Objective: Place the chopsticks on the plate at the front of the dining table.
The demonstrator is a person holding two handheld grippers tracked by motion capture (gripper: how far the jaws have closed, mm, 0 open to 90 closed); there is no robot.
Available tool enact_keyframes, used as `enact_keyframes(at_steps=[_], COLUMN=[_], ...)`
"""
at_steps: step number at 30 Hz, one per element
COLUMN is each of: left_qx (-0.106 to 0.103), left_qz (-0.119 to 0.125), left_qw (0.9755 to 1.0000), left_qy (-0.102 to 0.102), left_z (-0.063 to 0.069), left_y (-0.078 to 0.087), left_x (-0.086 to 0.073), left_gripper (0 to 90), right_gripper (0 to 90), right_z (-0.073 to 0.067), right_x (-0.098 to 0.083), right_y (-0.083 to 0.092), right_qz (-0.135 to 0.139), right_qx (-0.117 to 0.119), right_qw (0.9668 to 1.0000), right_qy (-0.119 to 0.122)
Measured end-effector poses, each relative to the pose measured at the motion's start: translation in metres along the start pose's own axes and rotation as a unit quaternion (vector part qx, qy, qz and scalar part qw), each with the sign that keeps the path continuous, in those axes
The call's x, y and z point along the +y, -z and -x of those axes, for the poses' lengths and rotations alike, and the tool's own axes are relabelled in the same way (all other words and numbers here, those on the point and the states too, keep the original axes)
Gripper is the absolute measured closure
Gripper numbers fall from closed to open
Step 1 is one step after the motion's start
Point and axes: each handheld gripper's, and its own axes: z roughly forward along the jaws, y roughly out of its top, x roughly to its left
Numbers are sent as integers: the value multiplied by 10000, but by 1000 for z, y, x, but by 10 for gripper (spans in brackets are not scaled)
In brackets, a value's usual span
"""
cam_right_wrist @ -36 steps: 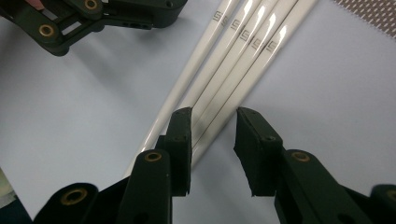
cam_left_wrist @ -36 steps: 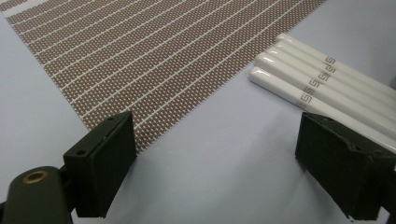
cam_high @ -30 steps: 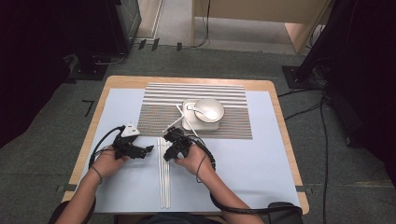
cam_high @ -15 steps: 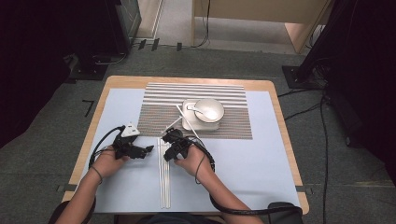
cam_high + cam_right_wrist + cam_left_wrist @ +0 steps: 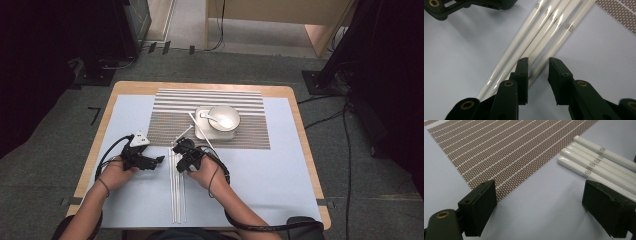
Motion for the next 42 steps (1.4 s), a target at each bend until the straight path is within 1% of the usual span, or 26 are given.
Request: enact_keyframes(at_steps=[2, 10, 11, 18, 19, 23, 28, 32, 34, 36, 38, 41, 42], left_qx=[0, 0, 0, -1, 0, 1, 0, 0, 2, 2, 3, 3, 5], left_qz=[-1, -2, -4, -14, -14, -14, -14, -13, -12, -12, -11, -13, -11], left_qw=[10000, 10000, 10000, 10000, 10000, 10000, 10000, 10000, 10000, 10000, 10000, 10000, 10000], left_qy=[-2, -3, -4, -16, -16, -16, -17, -14, -21, -21, -22, -17, -21], left_z=[0, 0, 0, 0, 0, 0, 0, 0, 0, 0, 0, 0, 0], left_y=[0, 0, 0, 0, 0, 0, 0, 0, 0, 0, 0, 0, 0], left_x=[0, 0, 0, 0, 0, 0, 0, 0, 0, 0, 0, 0, 0], left_gripper=[118, 118, 118, 118, 118, 118, 118, 118, 118, 118, 117, 118, 118], right_gripper=[698, 698, 701, 707, 707, 705, 704, 721, 737, 742, 769, 798, 798], right_z=[2, 9, 12, 21, 23, 25, 24, 25, 28, 29, 32, 38, 38], right_x=[-1, -5, -6, -9, -10, -11, -10, -10, -10, -10, -11, -12, -12], right_y=[1, 4, 5, 7, 8, 9, 9, 10, 10, 11, 12, 13, 13], right_qz=[6, -7, -8, -9, -19, -20, -20, -53, -84, -88, -75, -59, -59], right_qx=[-48, -56, -36, -31, -71, -34, -56, -133, -192, -205, -228, -129, -129], right_qw=[10000, 10000, 10000, 9999, 9999, 9998, 9999, 9999, 9998, 9998, 9997, 9998, 9998], right_qy=[16, -53, -61, -101, -137, -176, -147, -75, -40, -15, -39, -151, -151])
